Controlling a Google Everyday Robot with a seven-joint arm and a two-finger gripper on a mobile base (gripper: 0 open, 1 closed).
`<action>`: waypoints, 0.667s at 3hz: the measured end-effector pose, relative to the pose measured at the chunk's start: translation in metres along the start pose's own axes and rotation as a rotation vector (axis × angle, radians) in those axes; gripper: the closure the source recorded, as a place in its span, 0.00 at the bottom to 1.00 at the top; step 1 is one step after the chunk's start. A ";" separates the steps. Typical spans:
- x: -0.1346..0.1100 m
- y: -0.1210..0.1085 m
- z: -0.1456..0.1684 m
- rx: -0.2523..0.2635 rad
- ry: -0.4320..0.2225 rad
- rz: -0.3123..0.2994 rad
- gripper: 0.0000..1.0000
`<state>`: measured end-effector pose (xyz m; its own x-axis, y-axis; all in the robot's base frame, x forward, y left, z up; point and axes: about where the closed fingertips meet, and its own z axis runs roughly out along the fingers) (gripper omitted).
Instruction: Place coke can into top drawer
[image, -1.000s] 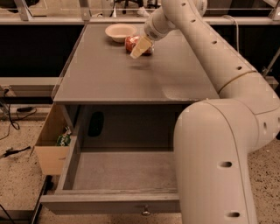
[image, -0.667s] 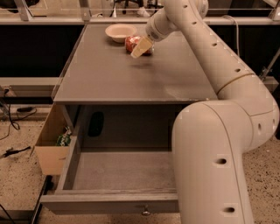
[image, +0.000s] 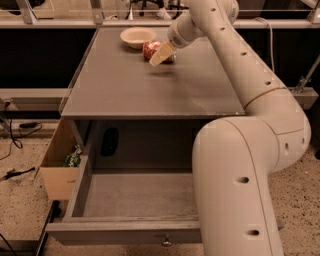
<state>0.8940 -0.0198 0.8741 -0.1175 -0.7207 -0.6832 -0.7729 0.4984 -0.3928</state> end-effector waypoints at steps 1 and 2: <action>0.003 0.001 0.010 -0.016 -0.003 0.018 0.00; 0.005 0.003 0.018 -0.030 -0.004 0.027 0.00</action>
Offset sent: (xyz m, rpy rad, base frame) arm 0.0259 0.0029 -0.0105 0.0366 0.0397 0.0044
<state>0.9025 -0.0128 0.8583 -0.1363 -0.7048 -0.6962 -0.7875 0.5034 -0.3555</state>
